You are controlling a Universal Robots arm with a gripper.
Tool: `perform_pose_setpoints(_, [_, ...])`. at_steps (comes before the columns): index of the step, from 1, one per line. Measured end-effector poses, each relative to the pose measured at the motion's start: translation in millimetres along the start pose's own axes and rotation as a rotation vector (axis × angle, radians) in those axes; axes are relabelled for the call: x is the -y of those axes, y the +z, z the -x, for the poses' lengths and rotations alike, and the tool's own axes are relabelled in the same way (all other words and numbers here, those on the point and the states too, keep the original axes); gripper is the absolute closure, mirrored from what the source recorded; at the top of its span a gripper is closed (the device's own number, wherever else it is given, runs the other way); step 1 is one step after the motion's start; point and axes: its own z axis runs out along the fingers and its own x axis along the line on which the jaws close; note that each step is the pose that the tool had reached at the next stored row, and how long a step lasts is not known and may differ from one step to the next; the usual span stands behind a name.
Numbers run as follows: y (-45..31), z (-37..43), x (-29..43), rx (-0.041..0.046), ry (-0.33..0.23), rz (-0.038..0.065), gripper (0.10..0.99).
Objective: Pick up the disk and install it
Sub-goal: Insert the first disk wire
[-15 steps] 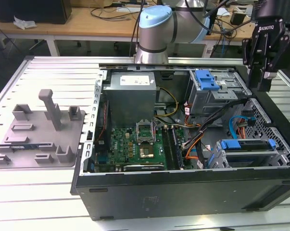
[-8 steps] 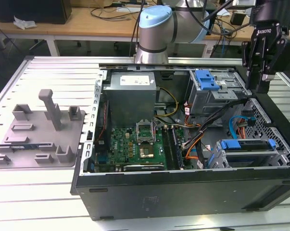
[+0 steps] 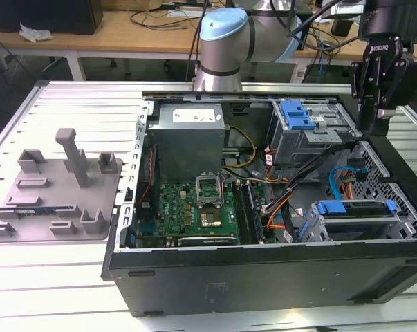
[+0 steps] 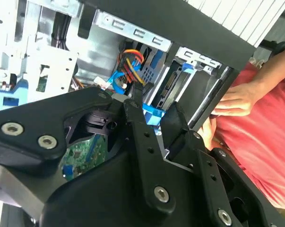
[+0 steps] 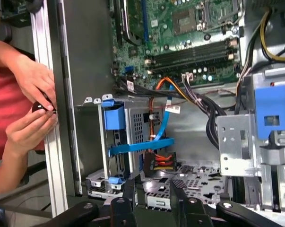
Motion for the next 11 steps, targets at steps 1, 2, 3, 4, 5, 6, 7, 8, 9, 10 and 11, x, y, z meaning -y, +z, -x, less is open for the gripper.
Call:
perform_pose_setpoints(1, [0.4, 0.2, -0.4, -0.0007, 0.008, -0.013, 0.659])
perform_pose_setpoints(2, [1.1, 0.4, -1.3, -0.0024, 0.016, -0.025, 0.659])
perform_pose_setpoints(3, [1.9, 0.8, -2.5, -0.0053, 0.021, -0.029, 0.659])
perform_pose_setpoints(4, [2.5, 1.0, -2.8, -0.0074, 0.025, -0.028, 0.659])
perform_pose_setpoints(5, [3.4, 1.5, -3.1, -0.0094, 0.032, -0.025, 0.659])
perform_pose_setpoints(6, [5.0, 2.4, -3.5, -0.0122, 0.045, -0.018, 0.659])
perform_pose_setpoints(7, [6.8, 3.3, -3.7, -0.0145, 0.059, -0.011, 0.659])
perform_pose_setpoints(8, [8.3, 4.0, -4.0, -0.0165, 0.070, -0.005, 0.659])
perform_pose_setpoints(9, [9.7, 4.7, -4.2, -0.0182, 0.079, 0.000, 0.659])
perform_pose_setpoints(10, [10.9, 5.3, -4.4, -0.0194, 0.087, 0.004, 0.659])
perform_pose_setpoints(11, [12.7, 6.3, -4.8, -0.0215, 0.099, 0.010, 0.659])
